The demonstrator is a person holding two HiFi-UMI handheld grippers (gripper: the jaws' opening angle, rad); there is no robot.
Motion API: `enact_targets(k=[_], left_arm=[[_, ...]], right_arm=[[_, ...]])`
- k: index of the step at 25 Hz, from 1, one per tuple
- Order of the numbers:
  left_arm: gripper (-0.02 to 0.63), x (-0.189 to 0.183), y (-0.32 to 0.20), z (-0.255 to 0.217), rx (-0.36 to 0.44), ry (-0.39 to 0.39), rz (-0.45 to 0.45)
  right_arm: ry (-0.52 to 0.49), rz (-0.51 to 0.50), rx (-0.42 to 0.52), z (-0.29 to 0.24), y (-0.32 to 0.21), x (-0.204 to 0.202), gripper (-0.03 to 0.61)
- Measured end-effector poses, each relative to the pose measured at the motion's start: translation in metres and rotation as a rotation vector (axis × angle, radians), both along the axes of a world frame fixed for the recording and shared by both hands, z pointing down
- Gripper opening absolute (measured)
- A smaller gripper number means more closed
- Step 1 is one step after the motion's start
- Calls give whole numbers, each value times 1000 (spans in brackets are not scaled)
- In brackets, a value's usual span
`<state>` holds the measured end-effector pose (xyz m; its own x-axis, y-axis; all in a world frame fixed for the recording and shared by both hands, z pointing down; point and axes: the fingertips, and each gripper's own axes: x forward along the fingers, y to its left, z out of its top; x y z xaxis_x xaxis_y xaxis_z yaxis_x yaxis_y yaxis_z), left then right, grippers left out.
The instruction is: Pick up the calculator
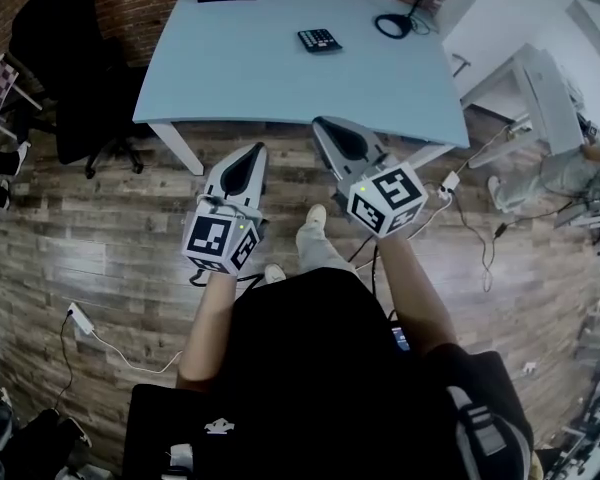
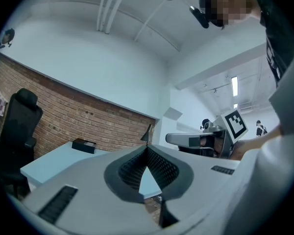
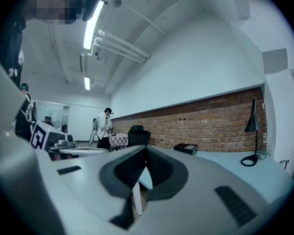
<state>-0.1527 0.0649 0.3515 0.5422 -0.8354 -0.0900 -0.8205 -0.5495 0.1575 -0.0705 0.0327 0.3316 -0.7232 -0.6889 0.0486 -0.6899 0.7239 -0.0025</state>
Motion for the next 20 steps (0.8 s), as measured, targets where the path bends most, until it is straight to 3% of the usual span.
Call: enact_targets(k=[9, 20], left_arm=[[3, 0, -27, 3, -5, -16, -6], [3, 25, -73, 3, -14, -36, 11]], right_arm=[[-24, 1, -4, 0, -26, 1, 5], [-42, 4, -18, 6, -75, 24, 5]])
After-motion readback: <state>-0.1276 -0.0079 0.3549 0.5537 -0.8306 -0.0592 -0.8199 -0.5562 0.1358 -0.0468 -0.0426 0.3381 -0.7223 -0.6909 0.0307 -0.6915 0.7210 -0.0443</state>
